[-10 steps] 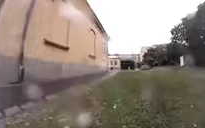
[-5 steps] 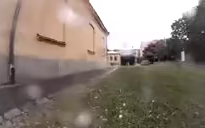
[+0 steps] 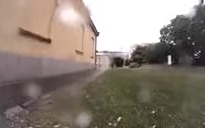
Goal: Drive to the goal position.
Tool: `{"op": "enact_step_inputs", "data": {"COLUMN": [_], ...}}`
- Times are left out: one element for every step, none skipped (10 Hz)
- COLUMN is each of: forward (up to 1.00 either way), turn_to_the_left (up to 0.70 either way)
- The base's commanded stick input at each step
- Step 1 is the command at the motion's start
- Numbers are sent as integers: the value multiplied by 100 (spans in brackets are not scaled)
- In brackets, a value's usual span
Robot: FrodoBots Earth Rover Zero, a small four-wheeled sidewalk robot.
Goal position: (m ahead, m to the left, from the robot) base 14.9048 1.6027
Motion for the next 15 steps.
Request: {"op": "enact_step_inputs", "data": {"forward": [85,85,85,85,85,85,85,85,85,85,85,85,85,85,85], "turn_to_the_left": [0,0,0,0,0,0,0,0,0,0,0,0,0,0,0]}}
